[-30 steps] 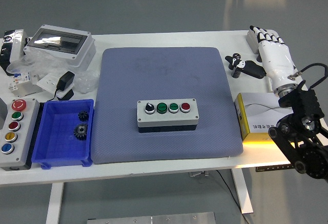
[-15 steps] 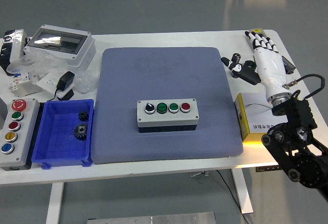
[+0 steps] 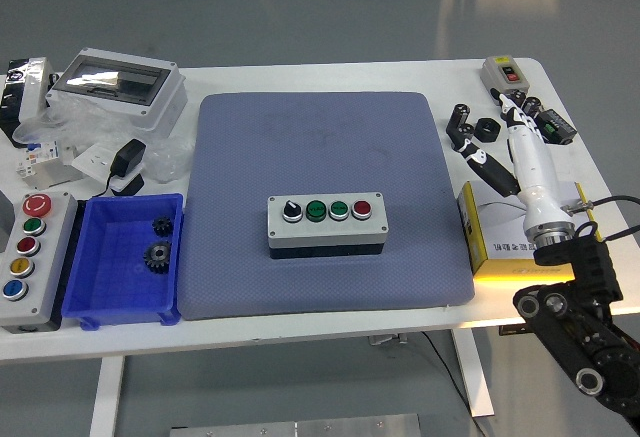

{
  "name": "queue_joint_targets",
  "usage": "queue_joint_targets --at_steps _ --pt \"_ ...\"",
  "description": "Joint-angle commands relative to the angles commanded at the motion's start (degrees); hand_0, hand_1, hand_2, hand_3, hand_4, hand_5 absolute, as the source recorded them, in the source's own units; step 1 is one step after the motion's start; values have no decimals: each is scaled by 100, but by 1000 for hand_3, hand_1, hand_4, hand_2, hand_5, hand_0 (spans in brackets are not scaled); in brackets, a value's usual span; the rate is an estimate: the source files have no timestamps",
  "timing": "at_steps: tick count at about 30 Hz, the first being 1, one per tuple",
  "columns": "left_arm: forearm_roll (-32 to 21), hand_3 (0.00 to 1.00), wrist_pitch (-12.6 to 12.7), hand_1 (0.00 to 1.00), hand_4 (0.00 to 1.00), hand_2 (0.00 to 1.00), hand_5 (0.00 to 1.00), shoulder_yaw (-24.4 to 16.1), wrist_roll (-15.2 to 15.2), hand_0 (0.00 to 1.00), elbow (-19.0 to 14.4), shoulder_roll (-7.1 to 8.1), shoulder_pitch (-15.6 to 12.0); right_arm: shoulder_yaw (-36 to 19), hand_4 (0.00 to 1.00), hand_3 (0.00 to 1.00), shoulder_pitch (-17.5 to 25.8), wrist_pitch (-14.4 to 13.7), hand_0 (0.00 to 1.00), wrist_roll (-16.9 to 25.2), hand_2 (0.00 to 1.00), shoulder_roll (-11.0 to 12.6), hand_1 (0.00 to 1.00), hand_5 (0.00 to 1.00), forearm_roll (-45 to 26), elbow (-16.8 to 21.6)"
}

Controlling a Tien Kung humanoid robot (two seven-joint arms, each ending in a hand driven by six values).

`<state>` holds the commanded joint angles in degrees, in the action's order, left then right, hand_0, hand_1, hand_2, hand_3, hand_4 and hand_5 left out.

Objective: Pick up the button,place it on the desk,press the button,press the button

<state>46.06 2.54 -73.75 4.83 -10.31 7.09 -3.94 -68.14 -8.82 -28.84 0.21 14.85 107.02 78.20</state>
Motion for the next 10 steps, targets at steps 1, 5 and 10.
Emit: queue_joint_targets --at_steps 1,5,10 --pt "4 680 -1 624 804 620 226 -5 -4 653 0 0 3 -42 998 998 5 -11 998 -8 998 6 998 998 15 7" --pt "-2 679 -11 626 803 620 233 3 -10 654 0 -12 -2 -116 998 998 23 -44 998 -31 998 12 998 998 63 18" --pt "-13 679 -16 626 803 620 233 15 -15 654 0 -13 -11 -127 998 998 29 -68 998 -100 998 24 998 998 175 18"
